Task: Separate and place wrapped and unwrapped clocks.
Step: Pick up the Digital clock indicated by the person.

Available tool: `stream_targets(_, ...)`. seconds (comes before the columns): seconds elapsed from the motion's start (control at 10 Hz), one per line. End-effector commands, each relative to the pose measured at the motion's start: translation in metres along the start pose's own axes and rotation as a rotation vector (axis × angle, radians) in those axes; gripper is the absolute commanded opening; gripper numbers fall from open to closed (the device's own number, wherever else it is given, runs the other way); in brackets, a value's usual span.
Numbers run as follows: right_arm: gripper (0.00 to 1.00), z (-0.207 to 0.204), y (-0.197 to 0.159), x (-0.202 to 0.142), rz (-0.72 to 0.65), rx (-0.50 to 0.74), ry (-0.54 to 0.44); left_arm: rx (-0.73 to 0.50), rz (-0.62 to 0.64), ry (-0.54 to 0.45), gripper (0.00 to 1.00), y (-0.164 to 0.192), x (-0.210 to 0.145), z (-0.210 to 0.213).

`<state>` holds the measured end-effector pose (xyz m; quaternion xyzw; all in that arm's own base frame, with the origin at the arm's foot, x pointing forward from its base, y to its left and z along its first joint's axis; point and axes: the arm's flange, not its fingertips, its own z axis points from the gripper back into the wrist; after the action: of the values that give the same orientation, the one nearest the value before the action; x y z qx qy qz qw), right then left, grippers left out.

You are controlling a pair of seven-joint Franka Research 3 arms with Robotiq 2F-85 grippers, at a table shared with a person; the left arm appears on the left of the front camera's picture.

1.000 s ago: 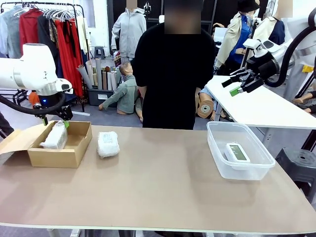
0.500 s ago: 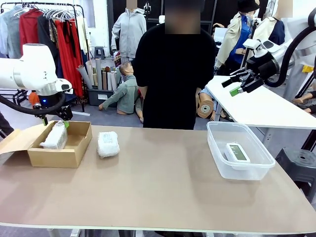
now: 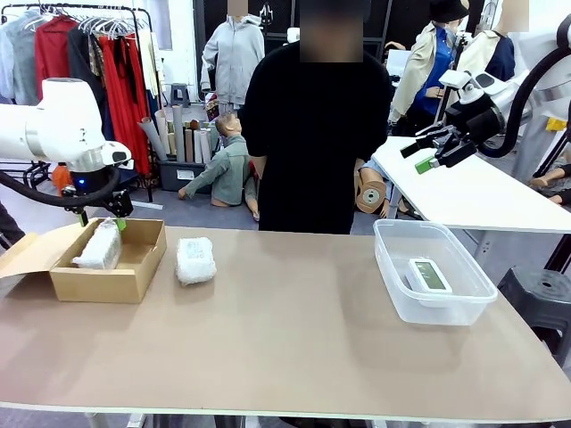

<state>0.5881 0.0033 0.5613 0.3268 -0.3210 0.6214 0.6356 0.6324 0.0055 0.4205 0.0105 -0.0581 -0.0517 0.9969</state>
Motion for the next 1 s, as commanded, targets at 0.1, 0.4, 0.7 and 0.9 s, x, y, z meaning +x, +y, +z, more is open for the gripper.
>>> stream_targets(0.1, 1.00, 0.000, 0.001, 0.002, 0.002, -0.001, -0.008, -0.088, -0.164, 0.005, 1.00, -0.018, -0.009, 0.039)
stream_targets(0.4, 1.00, 0.000, 0.001, 0.002, 0.002, -0.001, -0.008, -0.245, -0.454, -0.022, 1.00, -0.039, -0.026, 0.084)
stream_targets(0.7, 1.00, 0.000, 0.001, 0.002, 0.002, -0.001, -0.008, -0.468, -0.732, -0.145, 1.00, -0.040, -0.027, 0.123)
stream_targets(0.9, 1.00, 0.000, 0.001, 0.002, 0.002, -0.001, -0.008, -0.529, -0.834, -0.331, 1.00, -0.042, -0.032, 0.136)
